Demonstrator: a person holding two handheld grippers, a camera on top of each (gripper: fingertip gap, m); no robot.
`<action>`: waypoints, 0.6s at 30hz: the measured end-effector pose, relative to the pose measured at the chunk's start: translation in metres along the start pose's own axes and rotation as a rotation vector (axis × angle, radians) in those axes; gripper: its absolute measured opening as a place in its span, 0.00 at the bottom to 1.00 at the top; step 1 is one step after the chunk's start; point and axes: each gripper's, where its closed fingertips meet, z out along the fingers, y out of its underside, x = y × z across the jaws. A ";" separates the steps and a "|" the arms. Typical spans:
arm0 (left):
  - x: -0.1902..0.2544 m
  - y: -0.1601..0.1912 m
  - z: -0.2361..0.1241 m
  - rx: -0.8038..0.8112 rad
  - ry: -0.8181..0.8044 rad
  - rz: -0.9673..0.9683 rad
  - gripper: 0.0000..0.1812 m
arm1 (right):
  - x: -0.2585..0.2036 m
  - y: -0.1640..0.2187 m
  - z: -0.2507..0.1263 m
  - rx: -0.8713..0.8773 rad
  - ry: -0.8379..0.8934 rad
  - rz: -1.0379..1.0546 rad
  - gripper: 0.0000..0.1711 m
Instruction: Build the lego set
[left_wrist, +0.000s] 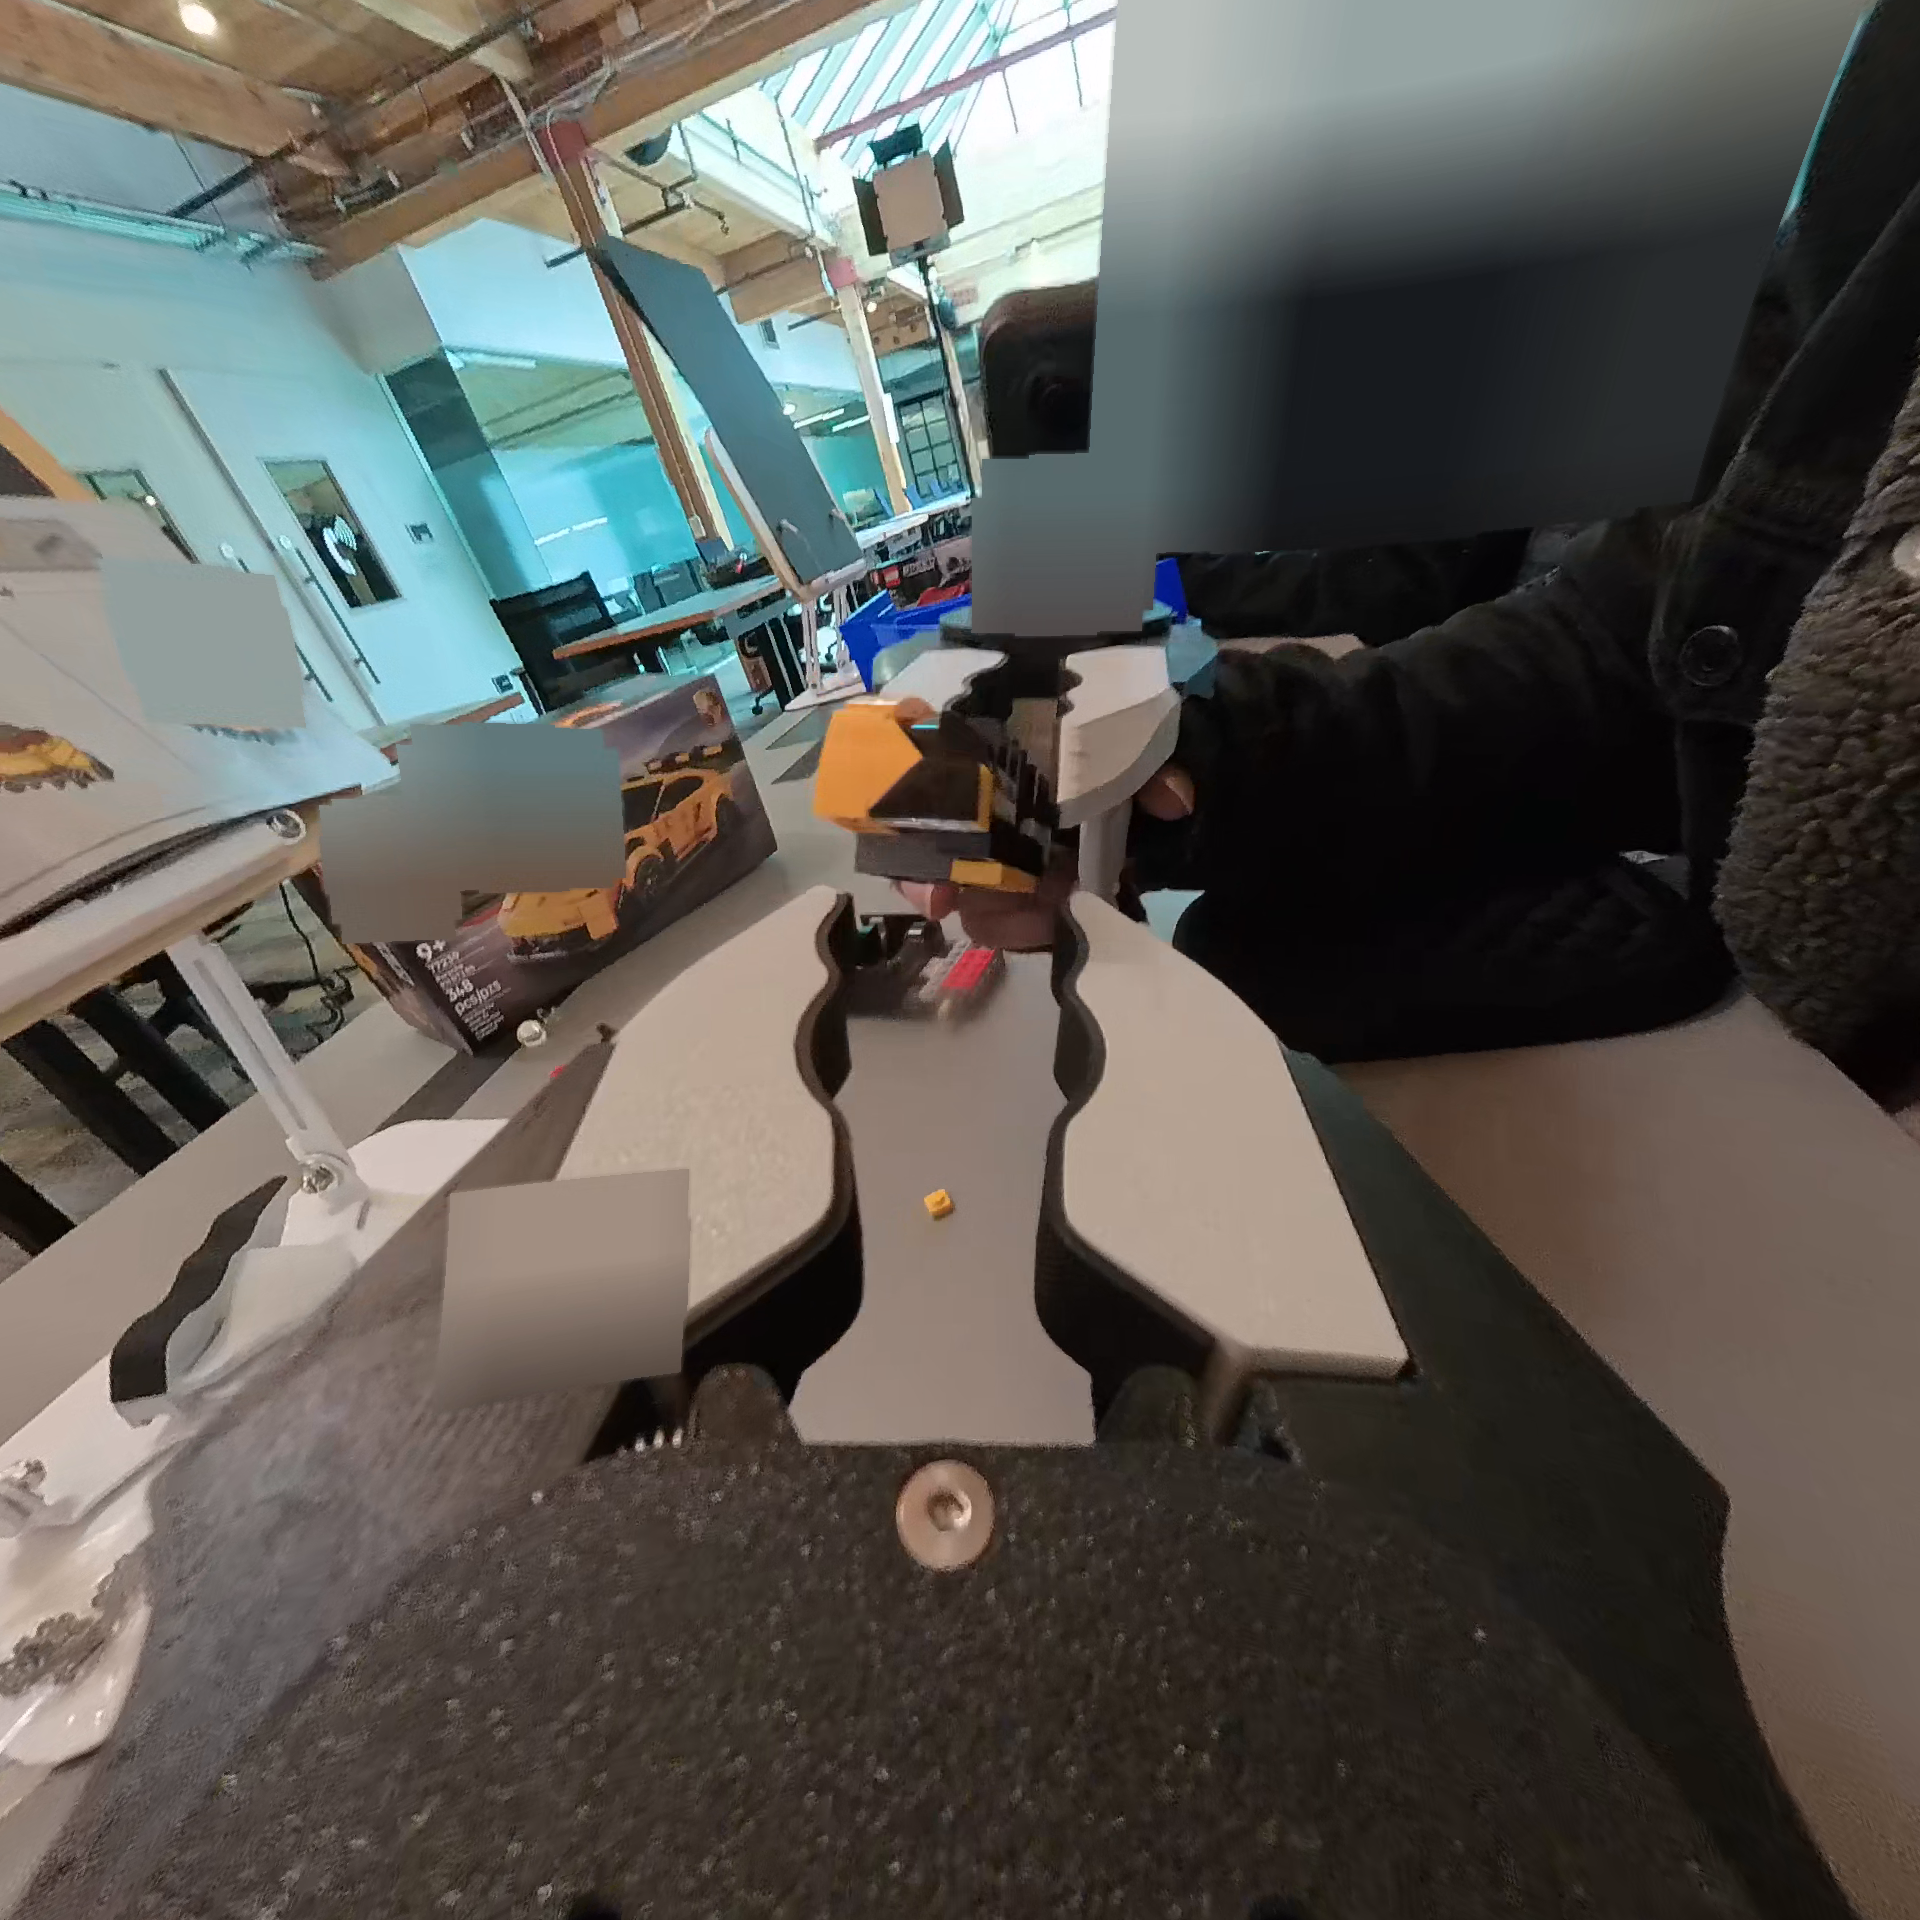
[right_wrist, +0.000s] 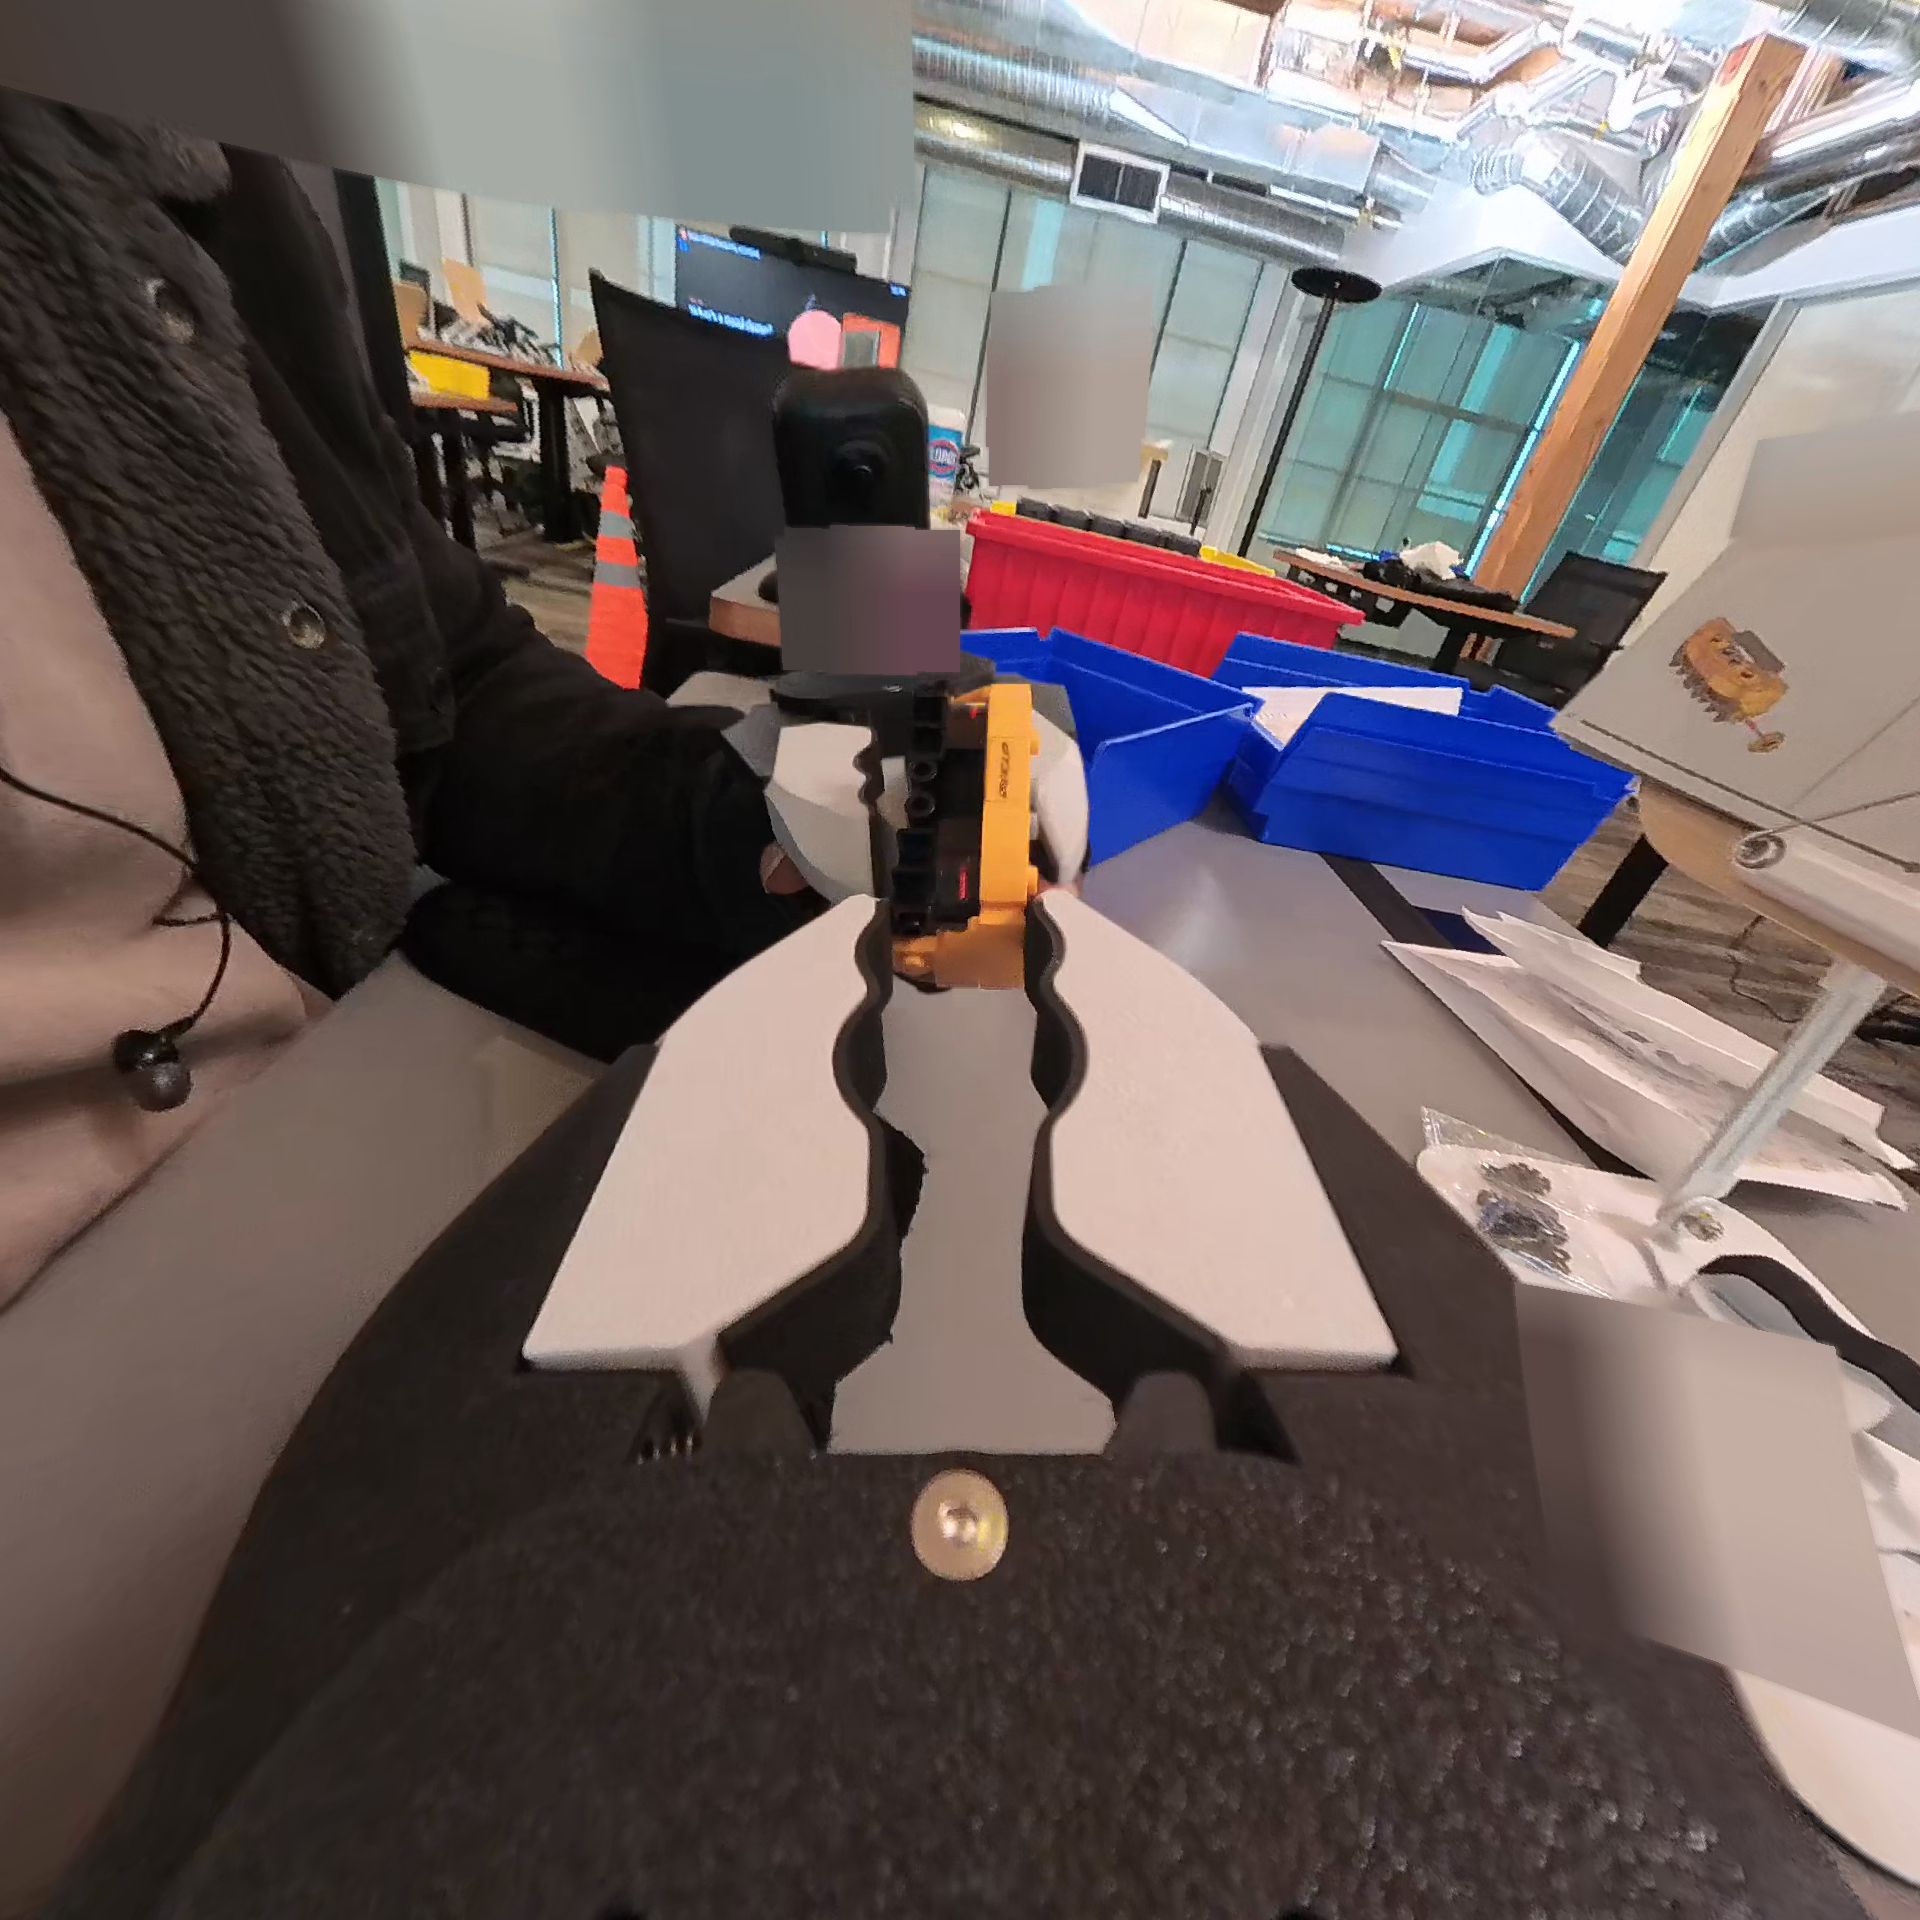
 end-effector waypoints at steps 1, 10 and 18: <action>-0.001 0.003 0.000 -0.011 -0.002 -0.001 0.21 | 0.000 0.001 0.000 -0.006 0.000 -0.001 0.14; 0.003 0.011 0.002 -0.051 0.015 0.047 0.23 | -0.001 0.034 -0.001 -0.226 0.002 -0.064 0.14; 0.009 0.041 0.006 -0.247 0.013 0.248 0.18 | -0.007 0.050 0.001 -0.336 -0.017 -0.116 0.14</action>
